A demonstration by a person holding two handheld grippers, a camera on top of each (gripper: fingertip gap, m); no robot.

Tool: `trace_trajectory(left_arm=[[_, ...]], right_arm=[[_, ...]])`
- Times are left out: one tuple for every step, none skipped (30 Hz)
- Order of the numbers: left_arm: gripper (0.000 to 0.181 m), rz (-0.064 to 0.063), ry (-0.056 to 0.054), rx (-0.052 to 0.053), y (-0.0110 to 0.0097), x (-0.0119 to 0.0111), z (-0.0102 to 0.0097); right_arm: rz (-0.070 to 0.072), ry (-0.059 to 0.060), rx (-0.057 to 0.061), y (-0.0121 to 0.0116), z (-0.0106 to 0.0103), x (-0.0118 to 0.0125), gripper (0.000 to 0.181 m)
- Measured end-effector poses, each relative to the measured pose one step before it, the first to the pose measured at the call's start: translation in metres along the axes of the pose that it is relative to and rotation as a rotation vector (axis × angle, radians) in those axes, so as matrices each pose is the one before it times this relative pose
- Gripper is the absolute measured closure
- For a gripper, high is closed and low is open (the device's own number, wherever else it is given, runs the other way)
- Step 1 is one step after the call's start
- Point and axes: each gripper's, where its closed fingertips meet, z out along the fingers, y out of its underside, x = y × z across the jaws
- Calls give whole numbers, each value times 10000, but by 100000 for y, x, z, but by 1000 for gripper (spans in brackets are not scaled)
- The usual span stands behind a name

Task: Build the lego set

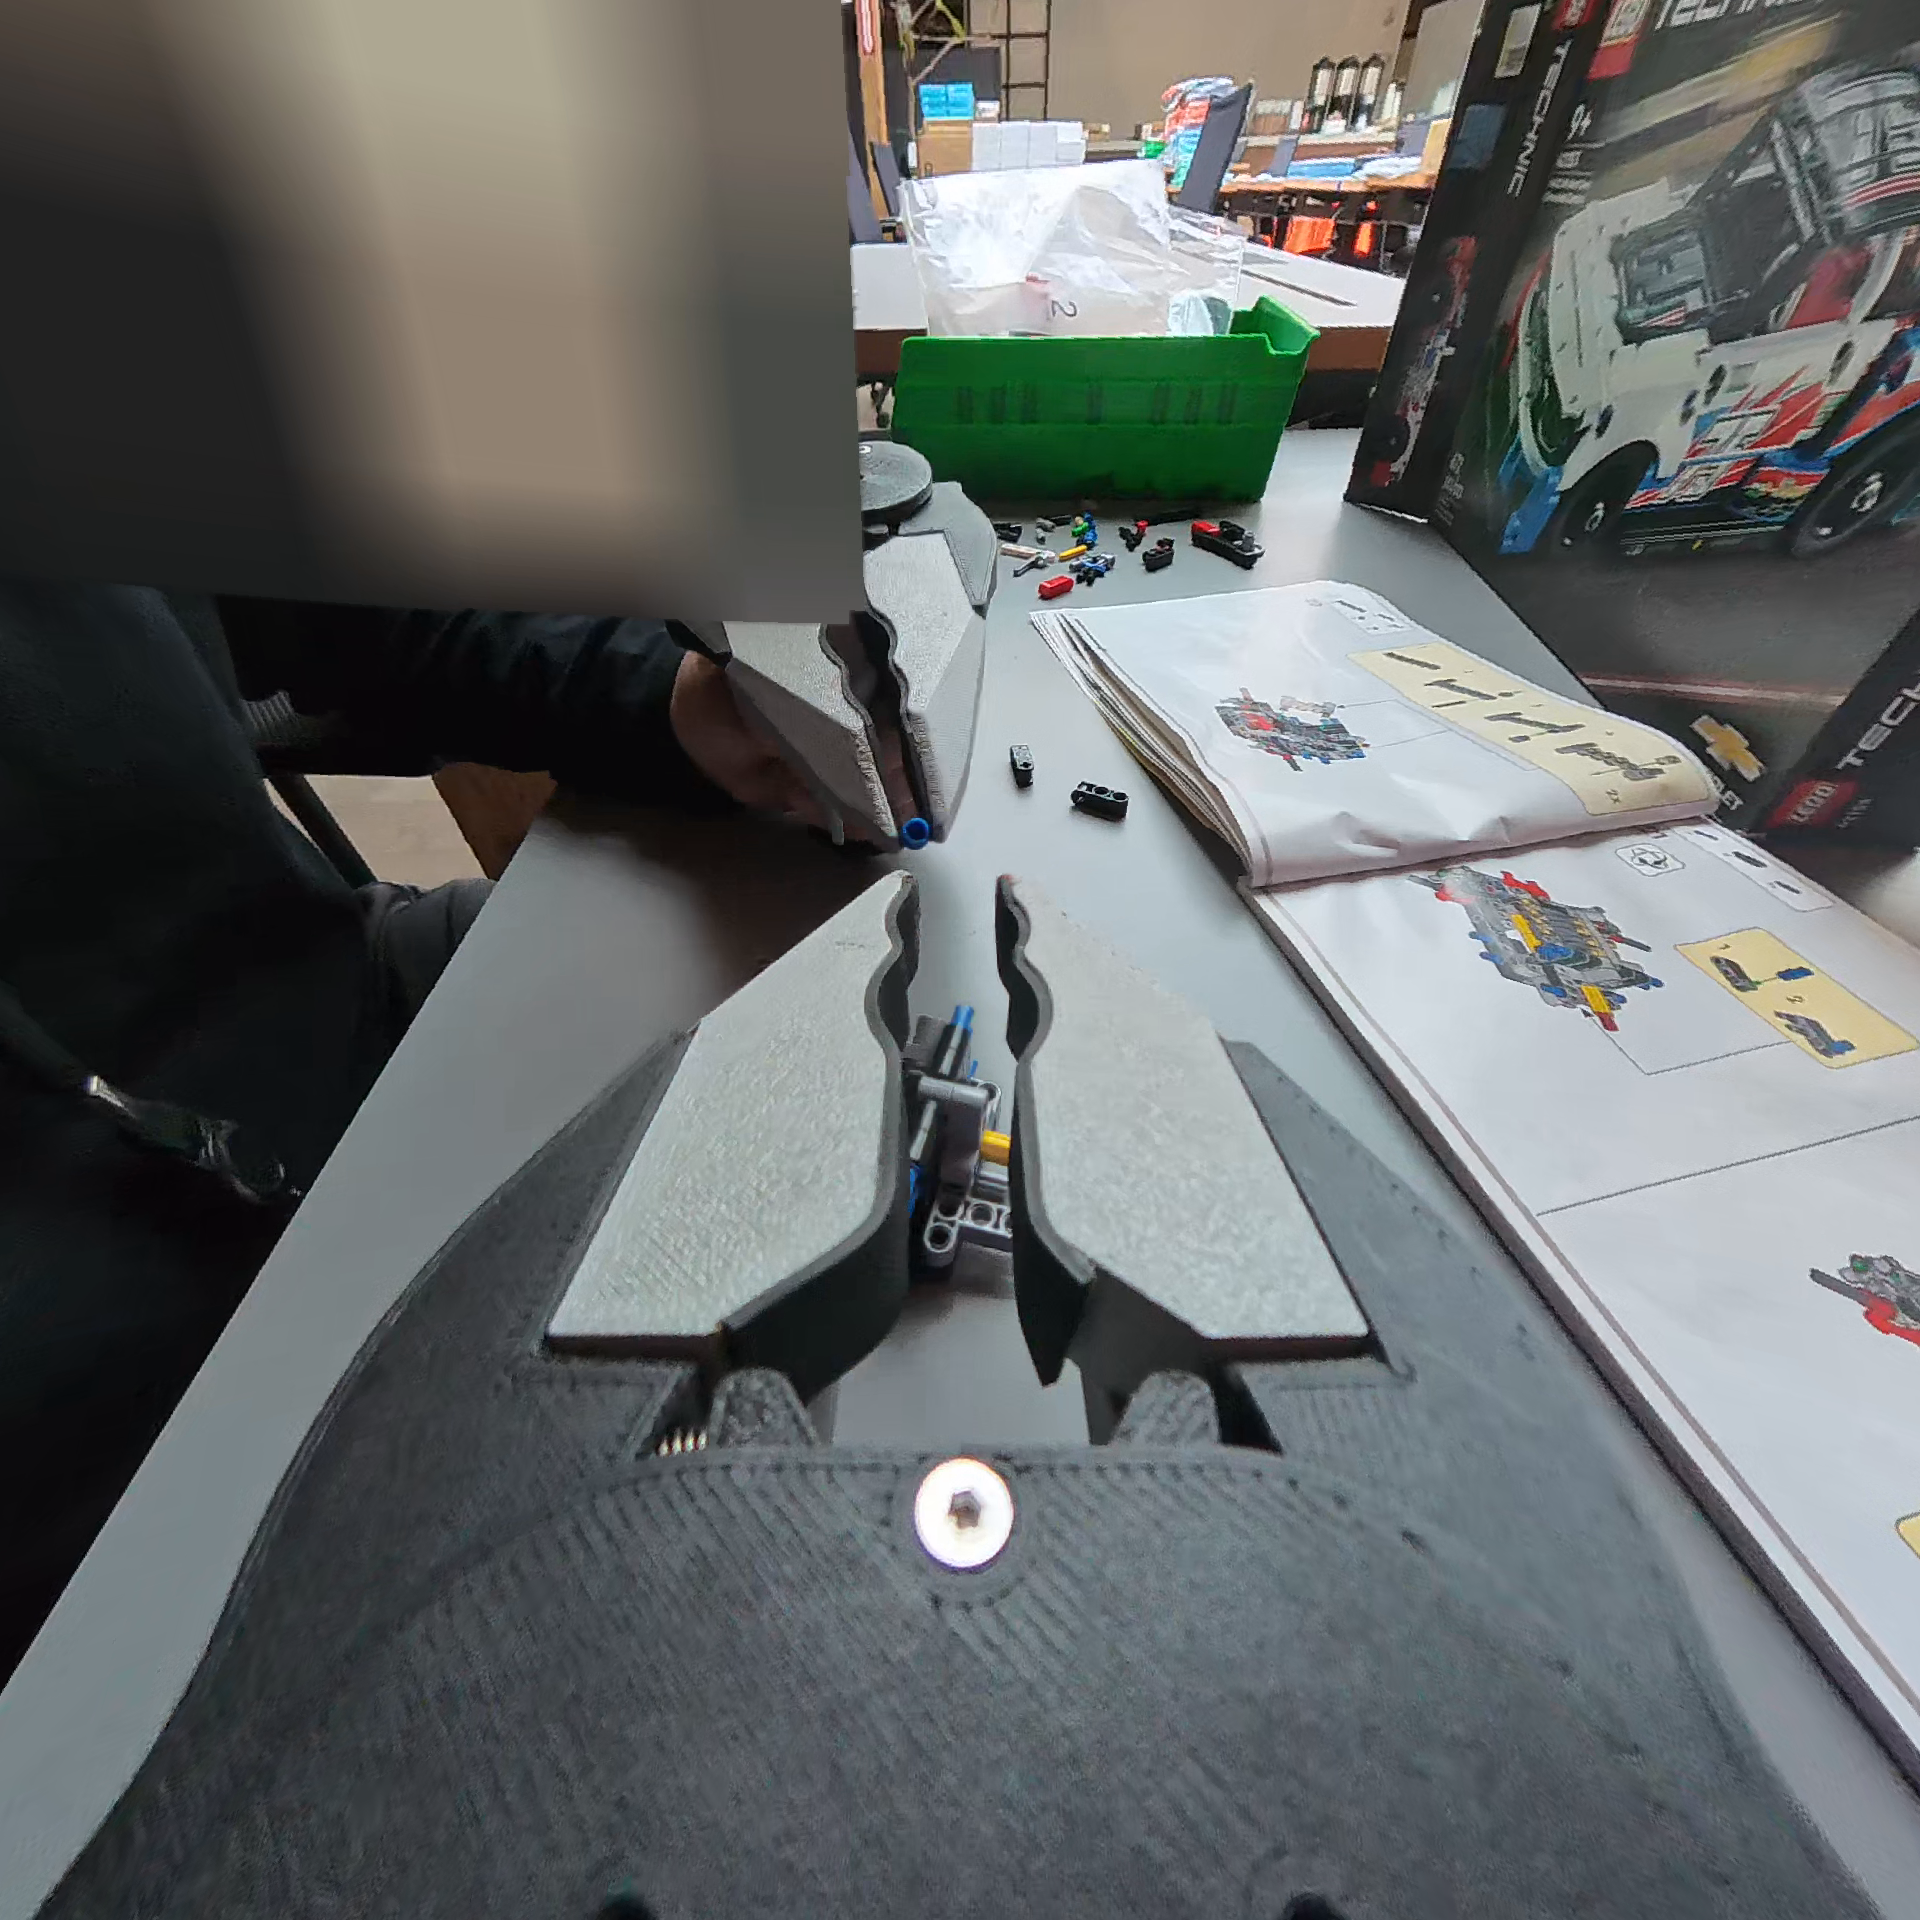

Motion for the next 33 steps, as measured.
trace_trajectory(left_arm=[[180, 18, 60, -32, 38, 157, 79], [180, 37, 22, -36, 44, 86, 69], [180, 31, 32, -25, 12, 89, 48], [180, -4, 35, 16, -22, 70, 2], [180, -31, 23, 12, -5, 19, 5], [180, -35, 25, -8, 12, 19, 3], [180, -24, 26, 10, -11, 17, 2], [180, -8, 11, 14, -30, 20, 9], [180, 18, 17, 3, -18, 50, 15], [180, 27, -2, -25, 27, 31, 23], [180, 39, 18, -6, 1, 69, 28], [180, 26, 41, -6, 9, 106, 42], [180, 32, 14, -38, 41, 62, 41], [180, 57, -21, -36, 57, 24, 32], [180, 29, 2, 8, -2, 23, -1], [180, -28, 36, -11, 21, 52, 25], [180, -32, 28, -29, 37, 25, 19], [180, 5, 10, -24, 49, 15, 17], [180, 6, 37, -6, 13, 79, 16], [180, 6, -35, -50, 69, -27, 20], [180, 16, -23, -19, 33, -35, 6], [180, -27, 16, 29, -34, 7, -7], [180, -51, 16, 36, -61, -4, -15], [180, -31, -7, 17, -20, -28, -2], [180, -24, -22, -7, 30, -53, 6], [180, -32, 14, 13, -6, 6, 5], [179, -45, 11, 65, -80, 4, -22], [179, -47, -4, 56, -68, -33, -20], [179, -24, -19, 12, -12, -44, -19], [179, -9, -14, 5, 17, -43, -13], [177, -29, 3, 9, 12, -29, -10], [175, -42, 1, -4, 29, -40, -11], [173, -31, -20, -22, 41, -69, -7]], right_arm=[[-17, -93, -12, 2, 79, -201, 170], [-34, -96, 70, -135, 41, -204, 170], [-37, -64, 53, -80, 25, -148, 172], [-25, -87, -12, 14, 15, -160, 172], [-29, -63, 30, -47, 0, -114, 172], [-20, -53, 67, -94, -5, -104, 172], [3, -132, 46, -74, 25, -209, 172], [6, -138, 32, -59, 46, -221, 172], [-21, -82, 18, -36, 85, -172, 172], [-40, 6, -41, 57, 110, -36, 173], [-50, 46, -100, 151, 111, 29, 174], [-49, 33, -82, 137, 107, 3, 176], [-17, -21, -37, 82, 87, -58, 176], [17, -9, -9, 34, 40, -23, 175], [-1, -14, 24, -18, -12, -17, 176], [19, -23, 27, -29, -30, -19, 176], [-11, -15, 62, -98, -62, -24, 176], [-41, -13, 72, -110, -69, -57, 179], [-37, 36, -30, 50, -8, 39, 181], [-3, 33, -54, 86, 21, 34, 181], [-1, 17, -11, 13, 4, 17, 181], [-6, 3, 34, -53, -3, -10, 181], [-6, 15, 22, -38, -2, 10, 181], [-26, 49, -21, 6, 2, 51, 181], [-28, 56, -45, 34, 13, 39, 181], [-27, 28, -18, -18, -1, -10, 181], [-45, 46, 12, -74, -21, 18, 181], [-40, 54, -12, -17, -5, 34, 181], [-35, 56, -37, 27, -14, 45, 181], [-54, 71, 1, -15, -48, 74, 181], [-40, 87, 35, -49, -94, 119, 181], [23, 95, 35, -65, -154, 188, 181], [76, 82, 61, -108, -190, 225, 181]])
